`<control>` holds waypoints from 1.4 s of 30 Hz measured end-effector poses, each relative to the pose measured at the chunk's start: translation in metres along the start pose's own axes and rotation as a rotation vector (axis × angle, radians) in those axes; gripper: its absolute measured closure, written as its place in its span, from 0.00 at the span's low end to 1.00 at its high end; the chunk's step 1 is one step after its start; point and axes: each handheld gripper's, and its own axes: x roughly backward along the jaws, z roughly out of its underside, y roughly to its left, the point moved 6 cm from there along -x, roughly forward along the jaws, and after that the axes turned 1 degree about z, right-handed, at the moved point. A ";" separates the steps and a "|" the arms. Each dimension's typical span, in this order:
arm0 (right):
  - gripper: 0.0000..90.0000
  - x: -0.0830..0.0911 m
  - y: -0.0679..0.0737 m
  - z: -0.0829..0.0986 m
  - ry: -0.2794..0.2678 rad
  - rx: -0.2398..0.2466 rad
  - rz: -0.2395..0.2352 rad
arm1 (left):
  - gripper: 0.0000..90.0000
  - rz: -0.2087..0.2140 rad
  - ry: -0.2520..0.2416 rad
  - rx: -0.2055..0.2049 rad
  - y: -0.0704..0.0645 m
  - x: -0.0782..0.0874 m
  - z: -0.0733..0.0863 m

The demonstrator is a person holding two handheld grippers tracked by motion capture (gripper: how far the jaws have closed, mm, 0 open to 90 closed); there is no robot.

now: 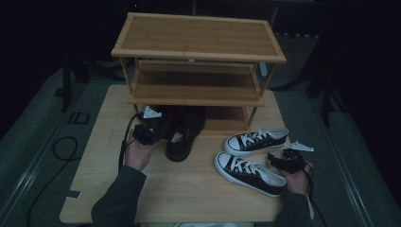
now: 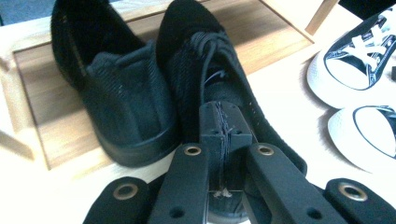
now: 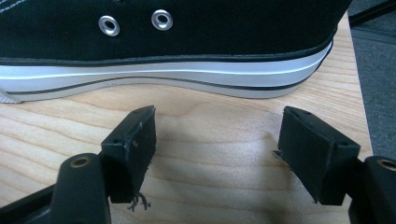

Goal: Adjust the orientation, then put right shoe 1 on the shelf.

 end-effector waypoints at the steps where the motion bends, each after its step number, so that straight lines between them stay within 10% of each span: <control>1: 0.31 0.000 0.000 0.000 0.000 0.000 0.000 | 1.00 -0.002 0.002 -0.002 0.001 0.002 0.002; 24: 0.31 0.000 0.000 0.000 0.000 0.000 0.001 | 1.00 -0.004 0.117 0.009 0.006 -0.009 0.066; 42: 0.31 0.000 0.000 0.000 0.001 -0.002 0.002 | 1.00 0.026 0.170 -0.043 -0.018 -0.031 0.071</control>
